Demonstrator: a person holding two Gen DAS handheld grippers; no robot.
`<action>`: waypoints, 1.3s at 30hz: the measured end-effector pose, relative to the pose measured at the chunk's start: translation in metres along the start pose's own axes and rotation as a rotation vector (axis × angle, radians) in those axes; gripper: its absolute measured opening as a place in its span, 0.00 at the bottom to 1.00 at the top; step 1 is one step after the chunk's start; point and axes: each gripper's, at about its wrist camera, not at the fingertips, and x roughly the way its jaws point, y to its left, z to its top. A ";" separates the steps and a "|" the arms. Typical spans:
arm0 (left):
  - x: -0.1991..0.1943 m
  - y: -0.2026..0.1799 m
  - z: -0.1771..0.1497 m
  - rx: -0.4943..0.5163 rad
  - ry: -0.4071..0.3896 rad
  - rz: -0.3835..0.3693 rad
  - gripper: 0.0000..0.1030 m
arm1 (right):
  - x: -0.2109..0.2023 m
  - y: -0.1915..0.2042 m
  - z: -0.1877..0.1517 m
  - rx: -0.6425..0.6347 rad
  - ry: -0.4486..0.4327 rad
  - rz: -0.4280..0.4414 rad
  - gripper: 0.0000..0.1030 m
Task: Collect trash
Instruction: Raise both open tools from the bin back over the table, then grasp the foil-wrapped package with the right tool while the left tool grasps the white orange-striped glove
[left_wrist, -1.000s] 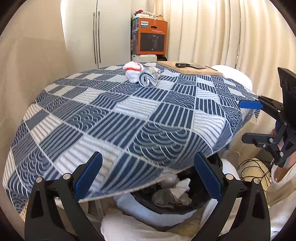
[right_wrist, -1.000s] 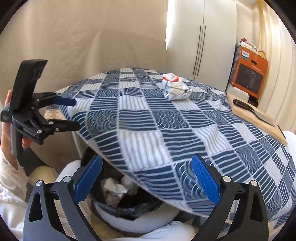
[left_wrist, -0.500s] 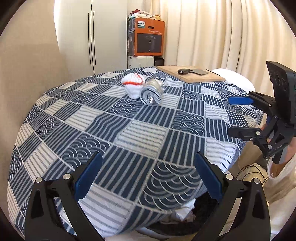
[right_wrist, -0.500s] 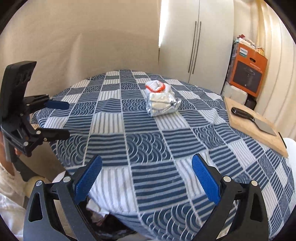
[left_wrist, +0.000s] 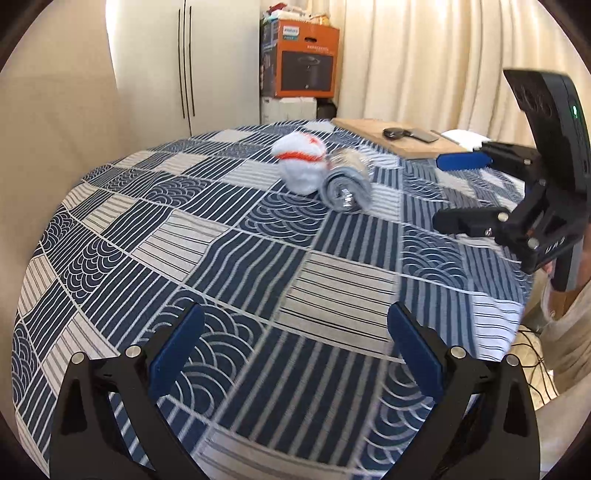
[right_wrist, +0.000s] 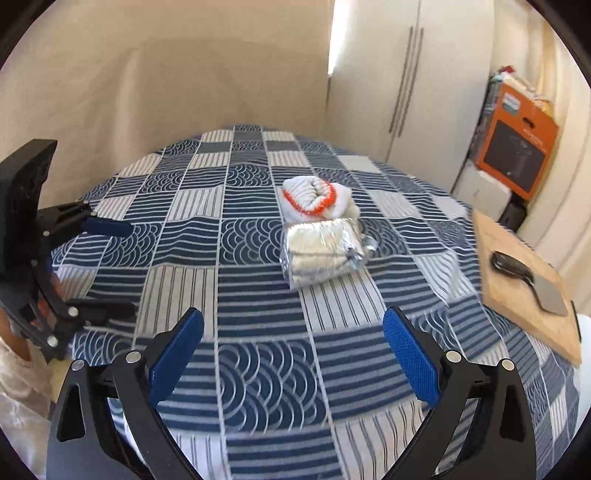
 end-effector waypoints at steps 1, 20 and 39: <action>0.005 0.002 0.001 0.004 0.009 -0.002 0.94 | 0.007 -0.003 0.005 0.010 0.016 0.002 0.91; 0.015 -0.015 0.000 0.107 0.079 -0.023 0.94 | 0.082 -0.048 0.037 0.089 0.070 0.090 0.69; 0.032 -0.024 0.076 0.047 -0.009 -0.024 0.94 | -0.009 -0.103 -0.044 0.146 -0.031 -0.016 0.69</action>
